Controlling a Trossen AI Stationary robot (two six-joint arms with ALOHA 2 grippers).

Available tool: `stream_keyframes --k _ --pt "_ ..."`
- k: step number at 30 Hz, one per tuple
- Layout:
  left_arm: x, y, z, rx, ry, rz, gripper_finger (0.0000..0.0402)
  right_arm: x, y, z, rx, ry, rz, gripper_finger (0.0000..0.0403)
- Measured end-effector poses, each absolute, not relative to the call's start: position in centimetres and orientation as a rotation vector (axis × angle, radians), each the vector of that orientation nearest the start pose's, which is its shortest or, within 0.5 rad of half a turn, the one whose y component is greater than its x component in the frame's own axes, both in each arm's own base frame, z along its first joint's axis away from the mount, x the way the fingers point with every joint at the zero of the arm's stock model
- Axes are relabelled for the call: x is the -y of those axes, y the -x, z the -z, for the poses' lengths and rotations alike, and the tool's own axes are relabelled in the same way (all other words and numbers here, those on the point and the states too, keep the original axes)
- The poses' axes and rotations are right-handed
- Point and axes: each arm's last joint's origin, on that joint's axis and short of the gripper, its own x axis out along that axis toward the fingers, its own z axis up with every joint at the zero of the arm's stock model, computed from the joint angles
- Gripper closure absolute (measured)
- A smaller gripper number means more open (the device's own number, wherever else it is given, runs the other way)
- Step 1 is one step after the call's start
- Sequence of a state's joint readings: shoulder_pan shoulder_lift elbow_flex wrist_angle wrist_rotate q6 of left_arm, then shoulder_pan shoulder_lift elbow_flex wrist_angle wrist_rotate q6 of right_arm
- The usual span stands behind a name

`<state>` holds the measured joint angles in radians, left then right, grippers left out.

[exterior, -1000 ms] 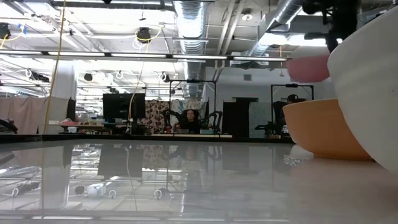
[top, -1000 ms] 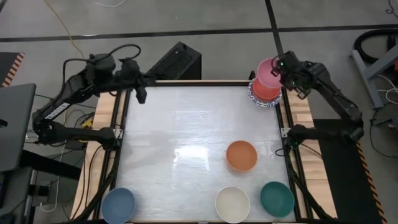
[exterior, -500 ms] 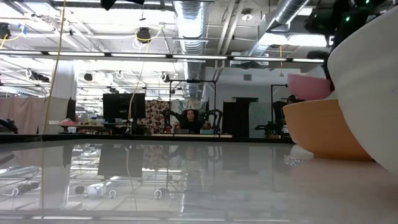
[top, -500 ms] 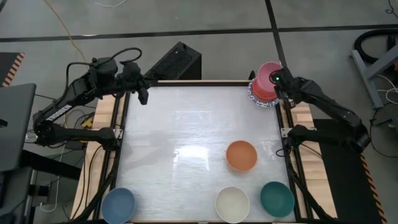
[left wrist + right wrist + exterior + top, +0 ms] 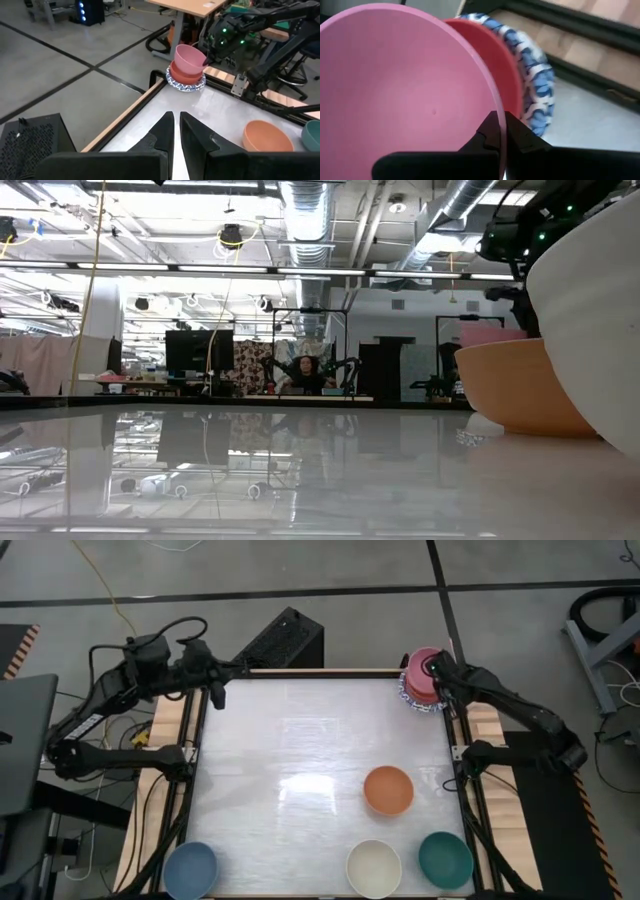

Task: Nest bowls inside each other
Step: Stack the pink bowl on top of the orange bowl

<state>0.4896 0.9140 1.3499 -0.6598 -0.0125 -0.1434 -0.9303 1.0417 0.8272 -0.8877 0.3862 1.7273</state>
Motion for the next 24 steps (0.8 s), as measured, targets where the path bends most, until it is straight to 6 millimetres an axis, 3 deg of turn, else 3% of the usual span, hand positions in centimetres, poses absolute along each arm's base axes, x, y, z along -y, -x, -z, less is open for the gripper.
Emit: stream_keyframes --k 14,24 --pt "-6.9 -12.8 -45.0 -0.169 0.209 -0.519 0.0384 15.8 -9.2 -24.7 0.113 -1.605 1.947 0.039" --pt "-6.9 -12.8 -45.0 -0.17 0.207 -0.532 0.0384 16.6 -9.7 -23.7 0.014 -1.607 1.967 0.039"
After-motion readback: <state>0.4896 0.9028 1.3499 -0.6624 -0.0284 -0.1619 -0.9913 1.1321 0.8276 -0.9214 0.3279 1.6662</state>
